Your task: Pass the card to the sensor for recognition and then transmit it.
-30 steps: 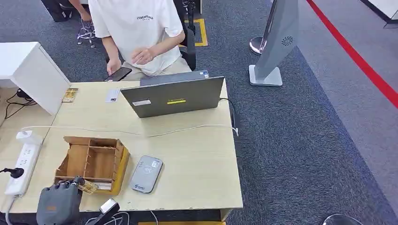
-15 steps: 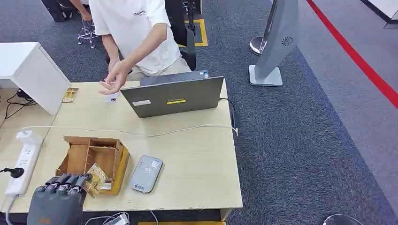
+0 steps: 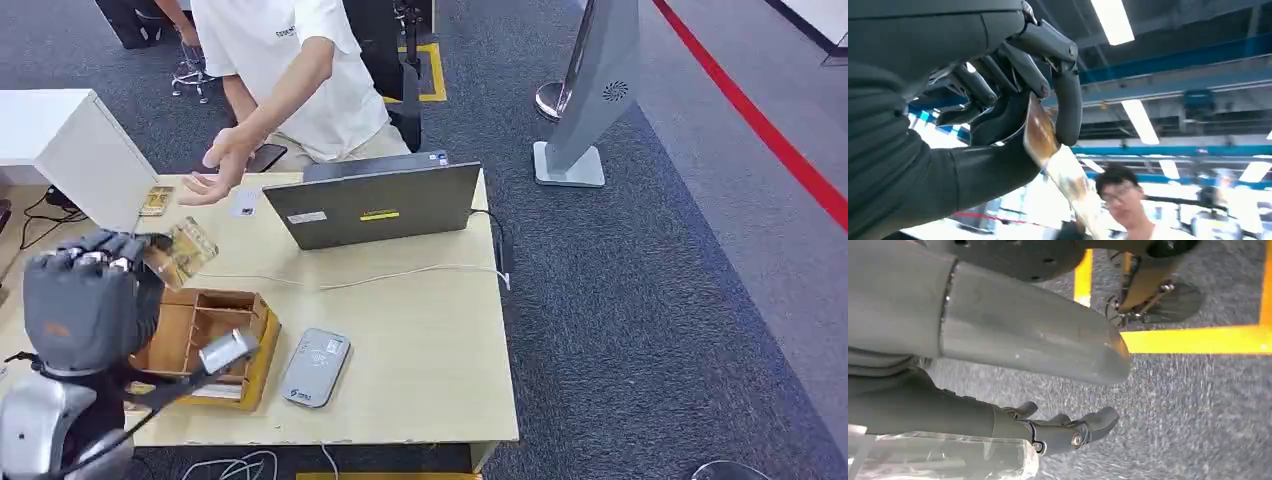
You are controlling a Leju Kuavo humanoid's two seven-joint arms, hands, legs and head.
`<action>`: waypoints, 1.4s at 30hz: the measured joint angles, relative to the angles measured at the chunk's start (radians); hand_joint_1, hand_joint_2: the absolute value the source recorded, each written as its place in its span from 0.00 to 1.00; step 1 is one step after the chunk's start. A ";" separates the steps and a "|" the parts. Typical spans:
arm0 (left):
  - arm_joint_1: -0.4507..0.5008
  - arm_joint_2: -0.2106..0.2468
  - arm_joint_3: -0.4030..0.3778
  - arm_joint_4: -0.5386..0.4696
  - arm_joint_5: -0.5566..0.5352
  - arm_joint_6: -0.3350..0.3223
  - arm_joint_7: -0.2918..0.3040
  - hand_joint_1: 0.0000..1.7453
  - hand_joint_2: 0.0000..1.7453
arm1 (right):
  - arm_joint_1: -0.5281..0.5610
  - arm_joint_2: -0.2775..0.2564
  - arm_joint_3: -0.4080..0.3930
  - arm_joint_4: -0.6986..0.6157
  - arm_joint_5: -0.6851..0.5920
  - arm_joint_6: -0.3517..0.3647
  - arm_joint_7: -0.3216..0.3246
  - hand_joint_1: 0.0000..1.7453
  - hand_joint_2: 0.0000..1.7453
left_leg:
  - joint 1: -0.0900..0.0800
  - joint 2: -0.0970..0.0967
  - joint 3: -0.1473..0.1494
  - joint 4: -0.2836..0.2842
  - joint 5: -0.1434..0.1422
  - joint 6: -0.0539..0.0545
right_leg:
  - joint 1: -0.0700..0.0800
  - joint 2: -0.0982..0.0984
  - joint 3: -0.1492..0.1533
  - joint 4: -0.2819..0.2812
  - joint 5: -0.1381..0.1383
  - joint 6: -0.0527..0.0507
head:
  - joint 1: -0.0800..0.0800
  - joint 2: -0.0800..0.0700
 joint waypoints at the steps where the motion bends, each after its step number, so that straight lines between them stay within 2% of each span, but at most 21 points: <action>1: -0.071 -0.002 0.025 0.087 -0.011 0.013 -0.006 1.00 1.00 | -0.005 0.000 0.006 0.000 0.015 0.008 0.000 0.00 0.00 | 0.000 0.000 0.000 0.000 0.001 -0.001 | 0.000 0.000 -0.001 0.000 0.002 -0.001 | 0.002 0.000; 5: -0.327 -0.005 0.125 0.531 -0.081 0.177 -0.042 1.00 1.00 | -0.015 0.002 0.033 0.000 0.056 0.021 0.019 0.00 0.00 | 0.001 0.006 0.000 0.000 0.003 -0.004 | 0.000 0.008 -0.004 0.002 0.005 -0.004 | -0.001 0.000; 8: -0.421 -0.012 0.165 0.733 -0.111 0.217 -0.042 1.00 1.00 | -0.010 0.002 0.045 0.000 0.064 0.021 0.027 0.00 0.00 | 0.001 0.009 0.001 0.000 0.003 -0.005 | 0.000 0.011 -0.005 0.002 0.005 -0.004 | -0.001 0.000; 11: -0.448 -0.024 0.180 0.842 -0.128 0.214 -0.032 1.00 1.00 | -0.008 0.002 0.049 0.002 0.071 0.021 0.027 0.00 0.00 | 0.001 0.009 0.000 0.000 0.003 -0.005 | 0.000 0.011 -0.005 0.002 0.005 -0.004 | -0.001 0.000; 19: -0.447 -0.037 0.207 0.934 -0.145 0.199 -0.025 1.00 1.00 | -0.007 0.003 0.052 0.003 0.073 0.022 0.023 0.00 0.00 | 0.000 0.009 -0.004 0.000 0.002 -0.004 | 0.000 0.011 -0.008 0.002 0.004 -0.003 | -0.001 0.000; 32: -0.443 -0.043 0.209 0.966 -0.145 0.197 -0.028 1.00 1.00 | -0.002 0.003 0.052 0.003 0.073 0.023 0.023 0.00 0.00 | 0.000 0.019 -0.008 0.000 0.000 -0.005 | 0.000 0.021 -0.016 0.002 0.005 -0.004 | -0.001 0.000; 33: -0.443 -0.044 0.209 0.966 -0.145 0.197 -0.028 0.00 1.00 | -0.002 0.003 0.052 0.003 0.073 0.024 0.023 0.00 0.00 | 0.001 0.019 -0.008 0.000 0.000 -0.006 | 0.000 0.022 -0.016 0.002 0.005 -0.004 | -0.001 0.000; 38: -0.438 -0.041 0.223 0.967 -0.127 0.192 -0.038 0.00 1.00 | -0.001 0.003 0.052 0.003 0.075 0.026 0.024 0.00 0.00 | 0.001 0.018 -0.009 -0.001 -0.001 -0.005 | 0.000 0.020 -0.016 0.002 0.004 -0.003 | -0.001 0.000; 42: -0.410 -0.043 0.234 0.945 -0.098 0.195 -0.085 0.00 1.00 | -0.001 0.003 0.051 0.003 0.071 0.024 0.024 0.00 0.00 | 0.001 0.017 -0.009 -0.001 0.000 -0.005 | 0.000 0.019 -0.016 0.002 0.004 -0.003 | -0.001 0.000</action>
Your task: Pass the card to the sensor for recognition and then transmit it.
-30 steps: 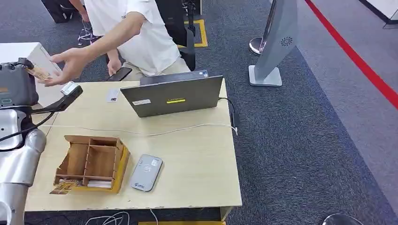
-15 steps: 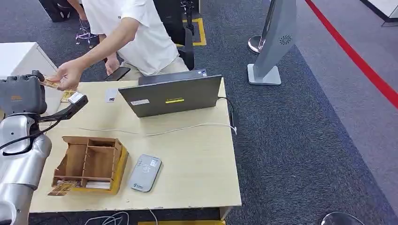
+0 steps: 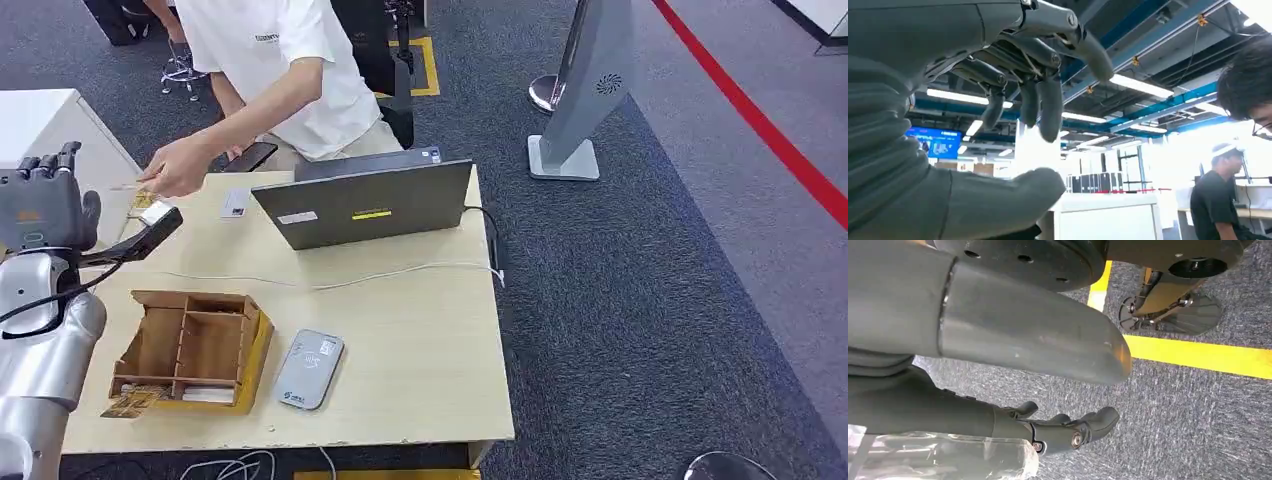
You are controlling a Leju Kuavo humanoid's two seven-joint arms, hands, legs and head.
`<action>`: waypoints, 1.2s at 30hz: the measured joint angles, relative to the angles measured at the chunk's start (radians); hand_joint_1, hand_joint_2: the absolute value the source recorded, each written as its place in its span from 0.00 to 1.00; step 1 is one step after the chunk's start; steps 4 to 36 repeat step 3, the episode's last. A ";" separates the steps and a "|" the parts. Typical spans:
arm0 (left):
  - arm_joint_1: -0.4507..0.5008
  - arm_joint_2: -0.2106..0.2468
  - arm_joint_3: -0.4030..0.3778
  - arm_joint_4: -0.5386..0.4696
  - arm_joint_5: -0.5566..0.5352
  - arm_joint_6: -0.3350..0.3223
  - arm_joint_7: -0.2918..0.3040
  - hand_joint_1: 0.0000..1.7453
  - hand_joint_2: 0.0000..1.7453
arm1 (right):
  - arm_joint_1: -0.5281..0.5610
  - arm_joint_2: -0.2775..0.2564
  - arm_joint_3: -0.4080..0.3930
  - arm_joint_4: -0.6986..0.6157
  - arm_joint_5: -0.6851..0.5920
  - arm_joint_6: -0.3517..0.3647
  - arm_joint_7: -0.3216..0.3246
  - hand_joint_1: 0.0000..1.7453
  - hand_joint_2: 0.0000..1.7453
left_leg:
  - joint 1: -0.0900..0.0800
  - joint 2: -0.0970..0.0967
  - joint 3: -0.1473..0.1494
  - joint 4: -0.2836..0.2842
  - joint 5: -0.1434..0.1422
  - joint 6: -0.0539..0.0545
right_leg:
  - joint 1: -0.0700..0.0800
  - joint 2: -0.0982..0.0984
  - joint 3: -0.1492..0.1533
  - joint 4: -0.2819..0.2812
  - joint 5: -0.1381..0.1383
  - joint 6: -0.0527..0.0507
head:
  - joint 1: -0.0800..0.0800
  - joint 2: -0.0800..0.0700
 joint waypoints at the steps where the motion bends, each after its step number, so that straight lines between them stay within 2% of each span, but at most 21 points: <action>1: 0.020 -0.006 0.000 -0.025 0.013 -0.005 -0.016 0.00 1.00 | 0.000 0.000 -0.001 0.000 -0.005 -0.002 0.000 0.00 0.00 | 0.000 0.000 0.000 0.000 0.000 0.000 | 0.000 0.000 0.000 0.000 0.000 0.000 | 0.001 0.000; 3: 0.084 -0.021 0.000 -0.116 0.035 -0.026 -0.046 0.00 1.00 | 0.001 0.000 -0.006 0.000 -0.013 -0.007 0.004 0.00 0.00 | -0.001 0.000 0.001 0.000 0.000 0.000 | 0.000 0.000 0.001 0.000 0.000 0.000 | -0.001 0.000; 36: 0.084 -0.021 0.000 -0.116 0.035 -0.026 -0.046 0.00 1.00 | 0.001 0.000 -0.006 0.000 -0.013 -0.007 0.004 0.00 0.00 | -0.001 0.000 0.001 0.000 0.000 0.000 | 0.000 0.000 0.001 0.000 0.000 0.000 | -0.001 0.000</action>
